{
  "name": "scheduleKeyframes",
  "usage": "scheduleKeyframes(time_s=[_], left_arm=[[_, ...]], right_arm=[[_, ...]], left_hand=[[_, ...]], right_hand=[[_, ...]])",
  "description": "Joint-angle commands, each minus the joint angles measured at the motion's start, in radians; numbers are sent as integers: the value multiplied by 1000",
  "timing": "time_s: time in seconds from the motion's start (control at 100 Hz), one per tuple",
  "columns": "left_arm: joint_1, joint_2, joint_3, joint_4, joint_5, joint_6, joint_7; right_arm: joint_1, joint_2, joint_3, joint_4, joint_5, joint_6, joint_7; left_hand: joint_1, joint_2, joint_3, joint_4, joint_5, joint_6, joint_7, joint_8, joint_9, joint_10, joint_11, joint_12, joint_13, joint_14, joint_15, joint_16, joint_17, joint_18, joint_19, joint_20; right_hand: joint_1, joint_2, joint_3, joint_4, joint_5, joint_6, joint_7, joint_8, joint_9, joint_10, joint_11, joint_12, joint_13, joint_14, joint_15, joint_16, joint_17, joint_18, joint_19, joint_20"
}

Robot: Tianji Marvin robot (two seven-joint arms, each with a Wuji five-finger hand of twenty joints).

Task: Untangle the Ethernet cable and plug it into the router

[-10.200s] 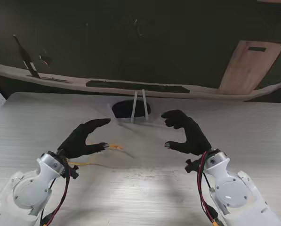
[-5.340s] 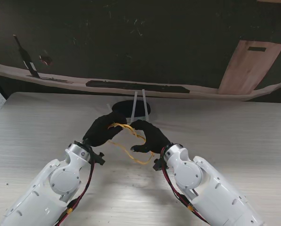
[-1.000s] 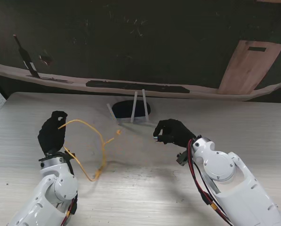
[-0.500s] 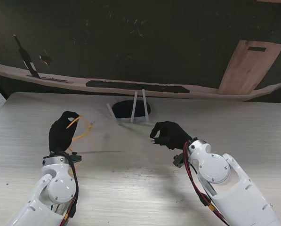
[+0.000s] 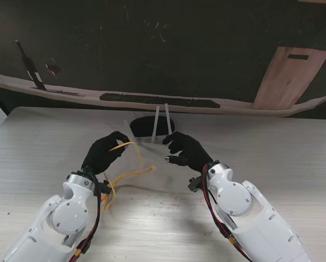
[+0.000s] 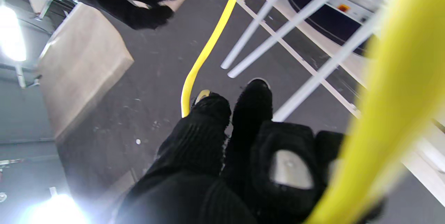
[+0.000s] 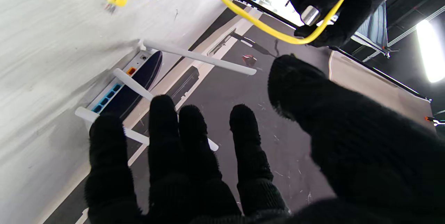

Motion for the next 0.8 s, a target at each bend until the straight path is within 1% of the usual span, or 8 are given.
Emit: scheduleKeyframes(time_s=[0.0, 0.24, 0.43, 0.53, 0.6, 0.69, 0.73, 0.79], left_arm=[[-10, 1, 13, -25, -8, -8, -25], [-35, 5, 43, -30, -62, -69, -70], [-50, 4, 57, -28, -83, -94, -81], [-56, 3, 64, -23, -88, -97, -81], [-61, 0, 69, -16, -88, -96, -71], [-62, -3, 73, -10, -79, -90, -51], [-62, -5, 75, -6, -54, -82, -32], [-63, -6, 77, 3, -17, -69, -4]], right_arm=[[0, -10, -10, 3, 3, -12, 16], [34, -20, -68, 32, 17, -13, 8], [76, -32, -112, 63, 19, 21, -6], [85, -29, -123, 62, 51, 25, 25], [90, -24, -131, 58, 85, 26, 65], [88, -28, -136, 57, 161, 4, 81], [83, -33, -135, 49, 187, 2, 75], [76, -35, -129, 38, 234, -2, 80]], left_hand=[[59, 49, -26, 17, -5, 6, 0, -6, 18, -10, 21, 26, 28, 136, 38, -13, 39, -30, 269, -11], [59, 51, -29, 18, -6, 3, 0, -4, 16, -14, 12, 24, 29, 132, 34, -15, 39, -30, 265, -16], [59, 53, -33, 18, -7, 2, -2, -5, 16, -16, 8, 23, 29, 130, 32, -16, 39, -29, 261, -20], [59, 53, -33, 19, -7, 2, -1, -4, 15, -17, 6, 23, 29, 129, 31, -17, 39, -28, 258, -22], [59, 52, -34, 19, -5, 3, 0, -3, 15, -18, 5, 23, 29, 128, 30, -17, 38, -28, 257, -24], [59, 53, -36, 19, -6, 3, -1, -4, 14, -17, 0, 21, 29, 128, 28, -18, 37, -24, 251, -27], [59, 53, -38, 18, -5, 4, -1, -4, 14, -17, -1, 21, 29, 129, 27, -18, 37, -22, 248, -29], [59, 54, -42, 17, -6, 1, 0, -3, 18, -23, -4, 19, 29, 129, 25, -19, 37, -18, 246, -31]], right_hand=[[-38, -49, 24, 5, -63, -13, -2, 15, -68, -55, -3, -14, -64, -64, -47, -25, -47, -86, -69, -26], [-85, -116, 38, -13, -187, 52, -1, -8, -255, -102, 28, -13, -284, -140, -86, -34, -162, -279, -284, -121], [-103, -162, 48, -21, -232, 55, 8, -17, -332, -113, 46, -15, -365, -164, -76, -30, -229, -357, -302, -146], [-101, -163, 49, -23, -154, 37, 6, -22, -312, -114, 45, -23, -362, -164, -69, -30, -252, -363, -250, -154], [-62, -136, 46, -14, -15, 33, 7, -15, -228, -103, 38, -25, -296, -140, -57, -27, -235, -340, -193, -172], [94, -66, 77, 23, 254, 5, 34, 14, 33, -79, 18, -18, -50, -58, -32, -20, -115, -251, -94, -168], [235, -29, 54, -80, 290, -20, 174, -148, 122, -77, 26, -8, 49, -35, -11, -14, -56, -213, -63, -166], [340, 8, 50, -96, 336, -42, 268, -192, 238, -75, 17, -23, 169, -16, 1, -19, 28, -172, -41, -165]])
